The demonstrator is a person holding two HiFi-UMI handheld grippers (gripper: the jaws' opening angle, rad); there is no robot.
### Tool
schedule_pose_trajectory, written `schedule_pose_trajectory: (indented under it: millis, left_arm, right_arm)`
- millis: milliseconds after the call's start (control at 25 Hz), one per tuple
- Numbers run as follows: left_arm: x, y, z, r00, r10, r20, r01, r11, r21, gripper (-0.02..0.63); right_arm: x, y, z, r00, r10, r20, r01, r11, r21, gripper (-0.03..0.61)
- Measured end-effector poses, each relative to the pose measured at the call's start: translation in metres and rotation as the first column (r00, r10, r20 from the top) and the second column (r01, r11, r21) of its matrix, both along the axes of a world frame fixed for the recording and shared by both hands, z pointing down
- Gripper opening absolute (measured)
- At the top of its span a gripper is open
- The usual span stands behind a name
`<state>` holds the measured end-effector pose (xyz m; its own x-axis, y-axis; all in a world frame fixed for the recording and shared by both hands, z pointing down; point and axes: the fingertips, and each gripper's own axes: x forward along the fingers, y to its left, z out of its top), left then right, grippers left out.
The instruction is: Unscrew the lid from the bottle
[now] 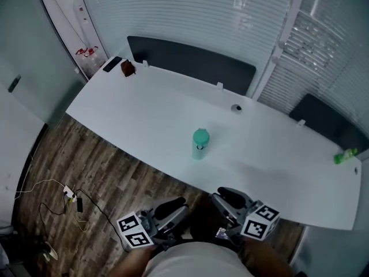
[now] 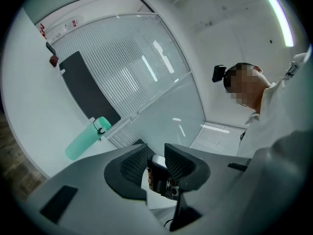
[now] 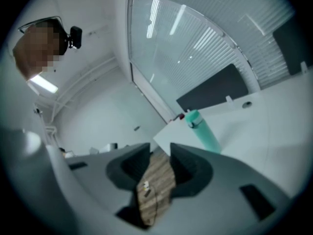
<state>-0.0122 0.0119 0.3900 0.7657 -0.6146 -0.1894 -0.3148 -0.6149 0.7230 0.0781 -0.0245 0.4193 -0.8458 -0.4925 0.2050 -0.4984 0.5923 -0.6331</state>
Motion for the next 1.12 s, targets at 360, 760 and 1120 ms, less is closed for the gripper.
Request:
schedule_pose_trajectory:
  millis: [360, 760, 1120]
  left_arm:
    - [-0.027, -0.01, 0.013, 0.998, 0.059, 0.008, -0.059, 0.998, -0.035, 0.12]
    - [-0.04, -0.026, 0.017, 0.993, 0.121, -0.012, -0.121, 0.991, -0.05, 0.12]
    - [-0.045, -0.058, 0.023, 0.993, 0.119, 0.027, -0.118, 0.992, -0.041, 0.12]
  right_arm:
    - [-0.023, -0.003, 0.008, 0.997, 0.083, -0.009, -0.083, 0.996, -0.024, 0.124]
    - [-0.035, -0.013, 0.008, 0.99, 0.14, -0.035, -0.141, 0.99, -0.023, 0.124]
    - [-0.032, -0.04, 0.01, 0.984, 0.165, -0.066, -0.166, 0.986, -0.004, 0.124]
